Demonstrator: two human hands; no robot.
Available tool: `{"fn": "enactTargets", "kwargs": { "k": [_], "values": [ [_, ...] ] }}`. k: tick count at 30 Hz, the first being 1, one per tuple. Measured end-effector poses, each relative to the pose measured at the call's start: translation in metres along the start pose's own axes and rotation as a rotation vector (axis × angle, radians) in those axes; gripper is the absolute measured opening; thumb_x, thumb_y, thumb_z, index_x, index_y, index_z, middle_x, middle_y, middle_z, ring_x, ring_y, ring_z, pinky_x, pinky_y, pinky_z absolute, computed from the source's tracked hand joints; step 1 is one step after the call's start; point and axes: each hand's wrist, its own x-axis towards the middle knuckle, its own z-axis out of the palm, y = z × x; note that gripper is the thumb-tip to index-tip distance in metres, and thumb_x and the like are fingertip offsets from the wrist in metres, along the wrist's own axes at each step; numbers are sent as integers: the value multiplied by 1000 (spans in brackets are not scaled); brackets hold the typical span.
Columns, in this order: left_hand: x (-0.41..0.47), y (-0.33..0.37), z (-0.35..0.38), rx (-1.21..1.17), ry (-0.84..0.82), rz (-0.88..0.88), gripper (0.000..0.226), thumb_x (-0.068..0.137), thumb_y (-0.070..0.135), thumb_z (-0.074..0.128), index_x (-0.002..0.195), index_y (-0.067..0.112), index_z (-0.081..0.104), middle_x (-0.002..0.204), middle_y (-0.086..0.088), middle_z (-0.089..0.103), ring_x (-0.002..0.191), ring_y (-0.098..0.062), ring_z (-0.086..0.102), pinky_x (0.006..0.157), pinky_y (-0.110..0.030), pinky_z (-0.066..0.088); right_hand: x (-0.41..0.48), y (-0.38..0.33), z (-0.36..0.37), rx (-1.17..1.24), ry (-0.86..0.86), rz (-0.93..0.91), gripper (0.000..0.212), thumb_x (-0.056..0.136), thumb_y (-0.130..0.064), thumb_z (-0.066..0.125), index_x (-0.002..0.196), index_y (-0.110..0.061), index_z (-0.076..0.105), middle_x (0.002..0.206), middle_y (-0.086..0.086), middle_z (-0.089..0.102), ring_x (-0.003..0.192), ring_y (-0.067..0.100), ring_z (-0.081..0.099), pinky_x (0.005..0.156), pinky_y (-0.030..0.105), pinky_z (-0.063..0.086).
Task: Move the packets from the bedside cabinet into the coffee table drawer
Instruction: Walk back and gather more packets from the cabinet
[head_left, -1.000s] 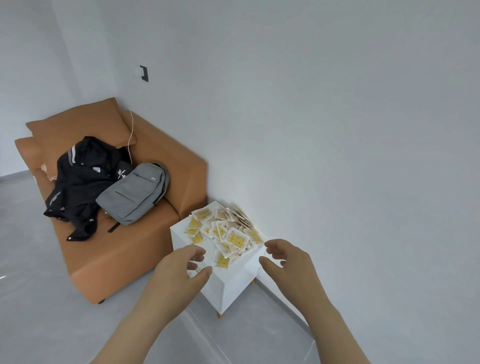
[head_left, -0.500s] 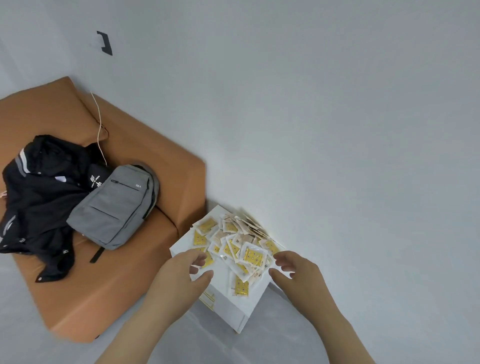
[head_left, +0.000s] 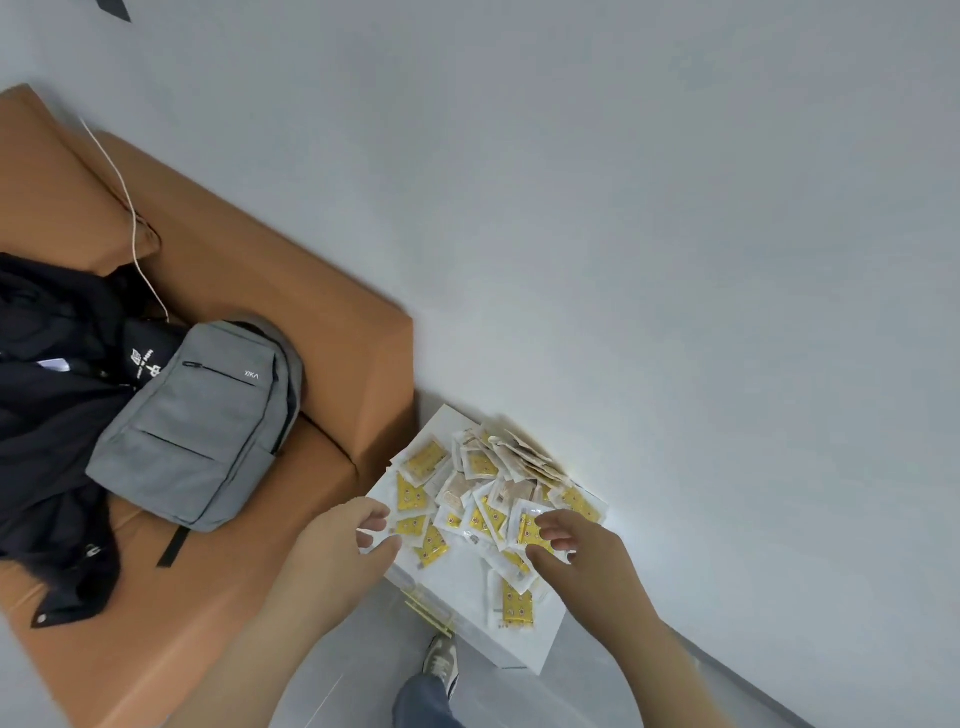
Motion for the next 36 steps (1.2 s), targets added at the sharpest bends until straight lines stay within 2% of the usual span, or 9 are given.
{"fn": "enactTargets", "kwargs": {
  "k": [2,9,12,16,19,23,27,33,36],
  "values": [
    [22,-4,-5,48,9,-21,24,83,31,68,105,31,58,100,16,62,88,-1,59,71,-19,46,22,-7,5,-4,-12,-4,28,85,-26,65,113,-26,64,104,-15,65,99,1,58,88,20,46],
    [105,-27,-7,188,-38,-108,25,85,30,64,109,25,59,102,12,63,88,-3,59,78,-24,47,107,-13,24,-56,-97,21,28,86,-28,63,114,-26,63,108,-12,64,99,2,57,89,21,46],
    [136,-38,3,214,-84,-134,24,86,31,62,109,23,59,103,9,63,89,-7,59,79,-27,48,126,-5,33,-69,-100,77,29,86,-27,63,116,-25,63,108,-12,65,100,4,57,88,21,45],
    [179,-55,15,268,-85,-178,25,88,35,59,100,13,60,98,-3,64,91,-21,60,82,-40,50,140,12,50,-83,-114,175,31,87,-29,63,117,-25,62,109,-11,64,101,5,57,90,23,46],
    [210,-71,24,321,-119,-208,32,90,42,55,99,11,59,98,-5,64,91,-23,59,82,-40,49,146,22,66,-91,-113,252,31,87,-28,63,118,-26,62,111,-11,64,101,5,57,88,21,45],
    [257,-97,40,423,-209,-203,40,91,45,50,109,11,57,109,-4,62,99,-21,58,79,-33,46,158,35,91,-85,-83,348,28,88,-29,62,116,-27,61,109,-12,64,98,3,57,84,18,43],
    [302,-121,61,491,-268,-189,47,91,46,49,121,9,51,120,-7,56,105,-24,57,83,-36,48,178,47,115,-71,-51,412,29,89,-30,62,118,-28,60,112,-13,64,99,3,58,86,18,44],
    [346,-145,101,523,-321,-133,53,91,44,53,125,6,45,120,-12,53,99,-27,58,75,-32,45,215,69,140,-113,-45,417,34,88,-30,63,121,-27,60,116,-11,65,99,4,58,88,21,46],
    [366,-157,124,535,-319,-72,37,88,46,56,99,13,45,104,-10,54,81,-25,57,58,-29,38,232,79,147,-138,-30,399,34,89,-28,62,123,-26,60,119,-11,64,100,4,57,89,23,47]
  ]
}}
